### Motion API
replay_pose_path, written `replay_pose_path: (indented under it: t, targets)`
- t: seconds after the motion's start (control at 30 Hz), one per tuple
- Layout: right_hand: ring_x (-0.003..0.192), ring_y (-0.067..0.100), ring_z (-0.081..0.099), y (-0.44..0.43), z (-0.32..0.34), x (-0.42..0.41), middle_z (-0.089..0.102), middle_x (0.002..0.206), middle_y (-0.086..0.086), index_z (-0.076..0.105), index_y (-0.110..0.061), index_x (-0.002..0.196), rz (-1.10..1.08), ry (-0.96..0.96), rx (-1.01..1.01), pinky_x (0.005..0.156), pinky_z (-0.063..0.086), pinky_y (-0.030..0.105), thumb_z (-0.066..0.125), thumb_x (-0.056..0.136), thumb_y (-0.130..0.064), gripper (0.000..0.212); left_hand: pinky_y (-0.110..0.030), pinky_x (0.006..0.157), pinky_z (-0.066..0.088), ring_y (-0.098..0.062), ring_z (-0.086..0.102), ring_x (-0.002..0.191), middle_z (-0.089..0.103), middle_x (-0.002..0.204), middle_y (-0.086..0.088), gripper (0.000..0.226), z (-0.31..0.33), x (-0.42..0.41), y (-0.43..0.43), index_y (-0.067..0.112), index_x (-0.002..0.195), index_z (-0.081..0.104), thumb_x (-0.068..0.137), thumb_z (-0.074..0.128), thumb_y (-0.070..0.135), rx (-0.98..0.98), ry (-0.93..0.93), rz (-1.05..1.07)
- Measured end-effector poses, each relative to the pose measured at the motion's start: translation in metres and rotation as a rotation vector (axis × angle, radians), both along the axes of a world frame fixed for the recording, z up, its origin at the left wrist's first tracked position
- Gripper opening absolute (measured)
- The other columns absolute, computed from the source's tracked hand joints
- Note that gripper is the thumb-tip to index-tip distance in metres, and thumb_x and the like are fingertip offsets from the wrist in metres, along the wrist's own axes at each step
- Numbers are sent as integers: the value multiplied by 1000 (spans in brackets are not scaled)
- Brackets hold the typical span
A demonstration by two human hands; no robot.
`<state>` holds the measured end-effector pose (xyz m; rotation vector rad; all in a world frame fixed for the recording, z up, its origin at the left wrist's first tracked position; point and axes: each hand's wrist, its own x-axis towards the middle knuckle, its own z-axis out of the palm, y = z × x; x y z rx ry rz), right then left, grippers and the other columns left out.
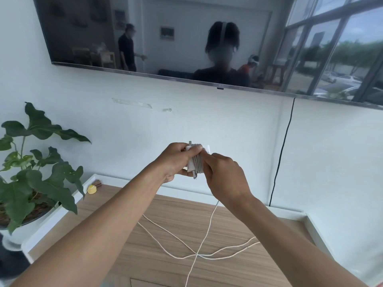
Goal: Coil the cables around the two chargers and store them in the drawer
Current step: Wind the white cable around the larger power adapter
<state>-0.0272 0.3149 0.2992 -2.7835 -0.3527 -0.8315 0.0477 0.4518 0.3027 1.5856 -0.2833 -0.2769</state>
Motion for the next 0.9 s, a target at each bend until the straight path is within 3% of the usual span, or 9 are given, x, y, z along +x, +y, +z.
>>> replay_pose_path:
  t: [0.13,0.27,0.4,0.47,0.6,0.67,0.73,0.8,0.9]
  targets:
    - [61,28,44,-1,-7,2,42,70,-2,47,-23,135,41,23,6,53,33,32,39,99,-19,37,-38,60,59,-26,71,70,69,87,-11,37,-1,1,2,-2,102,65,90,66,33,64,-54,45]
    - [63,23,44,-2,-22,3,46,69,-6,46,-27,138,95,100,161,60,44,37,44,98,-17,41,-40,56,61,-27,73,67,68,83,-12,30,-7,5,7,1,91,65,90,65,32,193,-237,132]
    - [70,25,64,-7,-25,11,62,72,-1,64,-22,107,72,311,404,68,54,35,48,97,-24,20,-45,52,60,-27,72,67,65,81,-11,31,4,21,19,0,88,63,89,66,31,241,-359,241]
    - [80,21,67,-11,-20,19,66,79,-2,67,-21,89,115,509,587,71,50,26,54,93,-23,14,-44,52,60,-23,71,62,64,79,-7,30,24,29,24,-1,93,64,90,66,29,217,-398,274]
    - [101,9,65,-20,-12,23,70,96,-8,70,-19,82,326,753,892,92,44,31,60,83,-39,22,-38,53,60,-18,70,63,63,78,-1,28,65,39,25,3,96,64,91,65,30,196,-465,238]
    - [82,20,69,-22,-12,21,67,78,0,64,-14,77,420,786,1064,87,49,38,50,86,-57,47,-37,54,60,-20,69,64,62,78,-1,26,75,42,24,5,92,63,90,65,31,188,-472,245]
    - [48,18,48,-21,-14,20,43,56,-1,59,-11,74,410,769,1210,66,49,35,31,90,-68,65,-37,55,60,-20,69,63,64,80,-3,24,78,46,25,7,93,63,91,65,31,164,-452,255]
    - [43,12,28,-19,-19,19,29,52,-5,59,-12,73,276,645,1127,51,34,26,26,93,-64,66,-36,54,60,-22,68,63,64,82,-6,23,79,49,27,7,92,63,91,64,30,137,-426,272]
    - [40,7,26,-30,-37,19,34,40,-11,65,-17,76,74,421,724,47,27,22,34,99,-51,52,-36,52,60,-26,67,67,64,84,-11,29,83,55,31,1,98,63,91,64,29,120,-413,317]
